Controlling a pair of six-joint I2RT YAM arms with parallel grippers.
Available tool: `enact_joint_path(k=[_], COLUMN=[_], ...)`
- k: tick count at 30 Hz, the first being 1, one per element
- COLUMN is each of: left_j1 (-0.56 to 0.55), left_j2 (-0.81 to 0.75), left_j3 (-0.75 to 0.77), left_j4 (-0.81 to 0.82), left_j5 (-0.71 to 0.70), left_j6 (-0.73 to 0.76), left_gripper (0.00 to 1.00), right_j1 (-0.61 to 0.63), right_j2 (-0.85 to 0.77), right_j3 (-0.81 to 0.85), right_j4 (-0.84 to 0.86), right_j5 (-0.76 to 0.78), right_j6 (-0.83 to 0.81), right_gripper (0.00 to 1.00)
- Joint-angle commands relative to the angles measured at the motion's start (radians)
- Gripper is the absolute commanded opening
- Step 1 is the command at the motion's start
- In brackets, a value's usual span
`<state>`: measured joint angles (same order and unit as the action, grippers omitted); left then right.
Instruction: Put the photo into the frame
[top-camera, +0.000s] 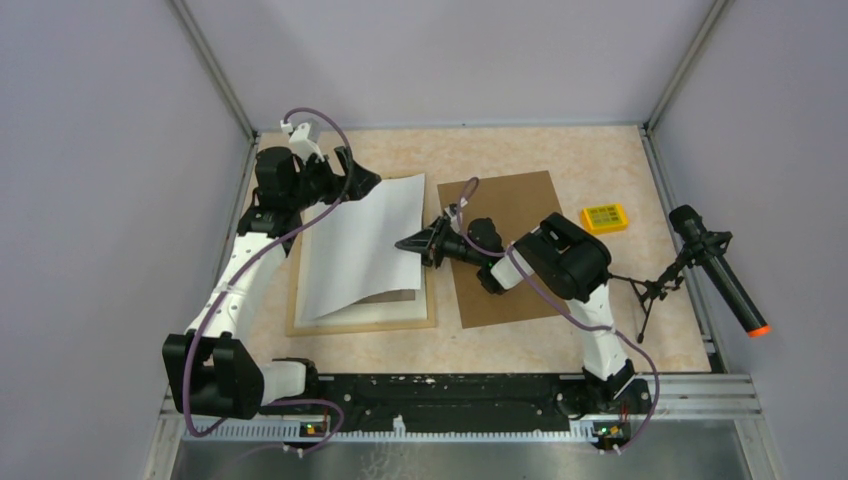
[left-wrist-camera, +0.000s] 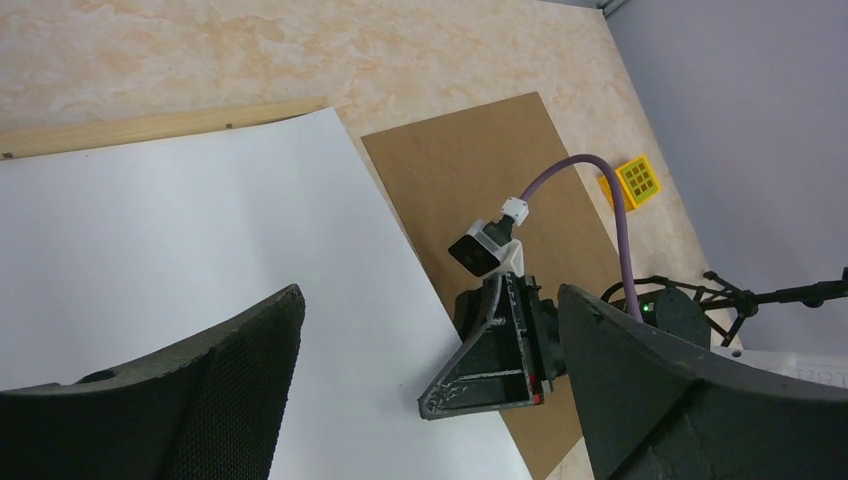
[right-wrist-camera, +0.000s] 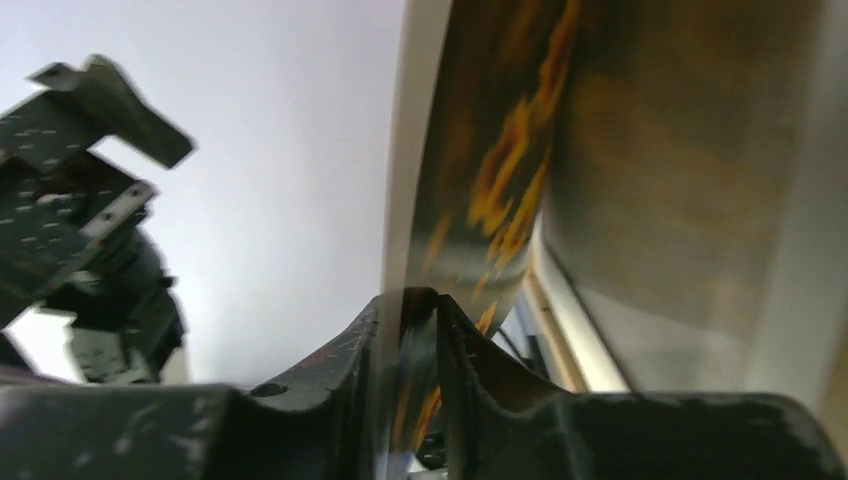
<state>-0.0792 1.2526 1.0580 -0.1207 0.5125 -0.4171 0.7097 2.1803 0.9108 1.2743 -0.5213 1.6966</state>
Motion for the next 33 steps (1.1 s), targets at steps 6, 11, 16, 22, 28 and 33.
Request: enact_joint_path(k=[6, 11, 16, 22, 28, 33], left_j1=[0.006, 0.006, 0.007, 0.007, 0.007, 0.007], left_j2=[-0.001, 0.002, 0.004, 0.014, 0.010, 0.011], left_j3=[-0.006, -0.007, -0.007, -0.009, -0.009, -0.009], left_j4=[0.046, 0.045, 0.046, 0.047, 0.046, 0.046], left_j5=[0.019, 0.021, 0.021, 0.022, 0.019, 0.022], left_j6=[-0.002, -0.003, -0.002, -0.004, -0.003, -0.005], left_gripper=[0.99, 0.99, 0.99, 0.99, 0.99, 0.99], right_j1=[0.005, 0.005, 0.005, 0.000, -0.003, -0.003], right_j2=[-0.173, -0.165, -0.115, -0.172, -0.180, -0.185], right_j3=[0.060, 0.103, 0.129, 0.113, 0.108, 0.104], right_j4=[-0.551, -0.645, -0.599, -0.511, -0.350, -0.248], right_j5=[0.040, 0.059, 0.052, 0.037, -0.049, -0.083], right_j6=[-0.432, -0.502, -0.471, -0.481, -0.489, -0.519], right_gripper=[0.40, 0.40, 0.18, 0.00, 0.00, 0.00])
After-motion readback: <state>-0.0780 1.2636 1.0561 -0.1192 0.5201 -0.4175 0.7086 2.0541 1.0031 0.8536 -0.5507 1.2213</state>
